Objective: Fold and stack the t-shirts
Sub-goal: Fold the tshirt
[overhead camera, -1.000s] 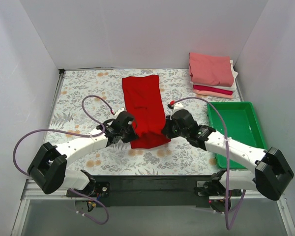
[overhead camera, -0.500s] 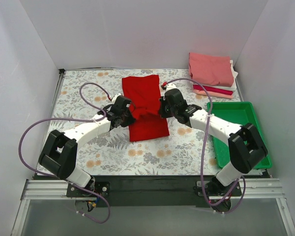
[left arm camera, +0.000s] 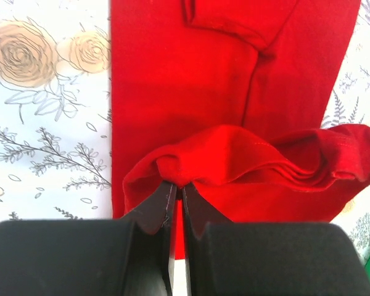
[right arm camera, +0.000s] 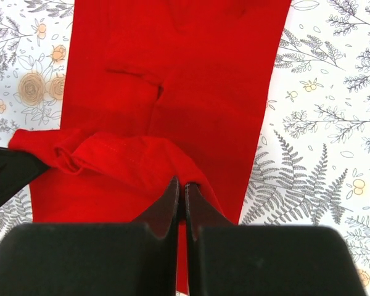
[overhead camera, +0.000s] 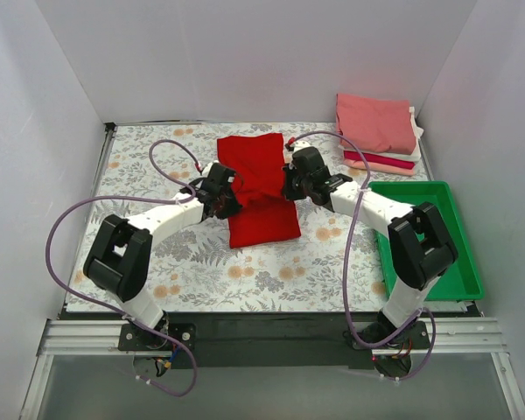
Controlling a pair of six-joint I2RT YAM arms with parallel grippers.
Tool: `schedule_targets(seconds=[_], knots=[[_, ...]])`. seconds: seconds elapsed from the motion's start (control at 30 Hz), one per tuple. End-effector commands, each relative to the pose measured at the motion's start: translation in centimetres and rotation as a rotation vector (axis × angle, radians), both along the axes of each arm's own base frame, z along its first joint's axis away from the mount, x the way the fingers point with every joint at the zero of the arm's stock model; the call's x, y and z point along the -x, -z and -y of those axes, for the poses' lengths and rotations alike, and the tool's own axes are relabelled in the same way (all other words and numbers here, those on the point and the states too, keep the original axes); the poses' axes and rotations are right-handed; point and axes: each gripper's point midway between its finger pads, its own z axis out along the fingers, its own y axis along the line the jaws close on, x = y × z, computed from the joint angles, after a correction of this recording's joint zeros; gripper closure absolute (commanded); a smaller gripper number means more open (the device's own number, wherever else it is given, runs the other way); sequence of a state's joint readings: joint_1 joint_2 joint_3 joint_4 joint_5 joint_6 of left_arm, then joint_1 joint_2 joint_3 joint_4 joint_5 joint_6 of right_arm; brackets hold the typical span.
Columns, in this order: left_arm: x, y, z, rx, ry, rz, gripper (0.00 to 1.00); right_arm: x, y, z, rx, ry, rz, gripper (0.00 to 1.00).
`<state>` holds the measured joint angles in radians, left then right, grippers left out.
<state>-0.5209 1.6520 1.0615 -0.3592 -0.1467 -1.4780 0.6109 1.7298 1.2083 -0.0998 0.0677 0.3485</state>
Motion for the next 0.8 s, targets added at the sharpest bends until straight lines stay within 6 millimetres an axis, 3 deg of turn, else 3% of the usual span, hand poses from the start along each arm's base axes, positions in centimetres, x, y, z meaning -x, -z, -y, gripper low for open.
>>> schedule_targets(seconds=[0.0, 0.4, 0.43, 0.47, 0.57, 0.6, 0.67, 0.7, 0.77], knots=[[-1.8, -1.6, -0.4, -0.003, -0.025, 0.054, 1.00, -2.0, -2.2, -1.3, -0.052, -0.027, 0.063, 0.99], [-3.2, 0.1, -0.8, -0.013, -0.039, 0.001, 0.99, -3.8, -0.1, -1.6, -0.056, -0.004, 0.016, 0.99], [-3.4, 0.3, -0.8, -0.012, -0.041, -0.003, 0.98, -3.9, 0.0, -1.6, -0.053, -0.004, 0.016, 0.99], [-3.5, 0.3, -0.8, -0.010, -0.038, -0.003, 0.88, -4.1, -0.1, -1.5, -0.052, 0.000, 0.017, 0.99], [-4.0, 0.0, -0.7, -0.013, -0.034, -0.002, 0.67, -4.5, 0.0, -1.7, -0.054, -0.001, 0.017, 0.65], [-4.1, -0.2, -0.6, -0.011, -0.036, -0.001, 0.50, -4.6, 0.0, -1.7, -0.055, -0.004, 0.017, 0.42], [-4.1, -1.1, -0.5, 0.000, -0.032, 0.014, 0.38, -4.7, -0.8, -1.8, -0.062, -0.005, 0.033, 0.31], [-4.0, -1.4, -0.5, 0.008, -0.030, 0.018, 0.29, -4.7, -1.6, -1.8, -0.069, -0.007, 0.044, 0.20], [-3.5, -1.8, -0.4, 0.025, -0.020, 0.018, 0.22, -4.2, -1.7, -1.4, -0.068, -0.008, 0.045, 0.06]])
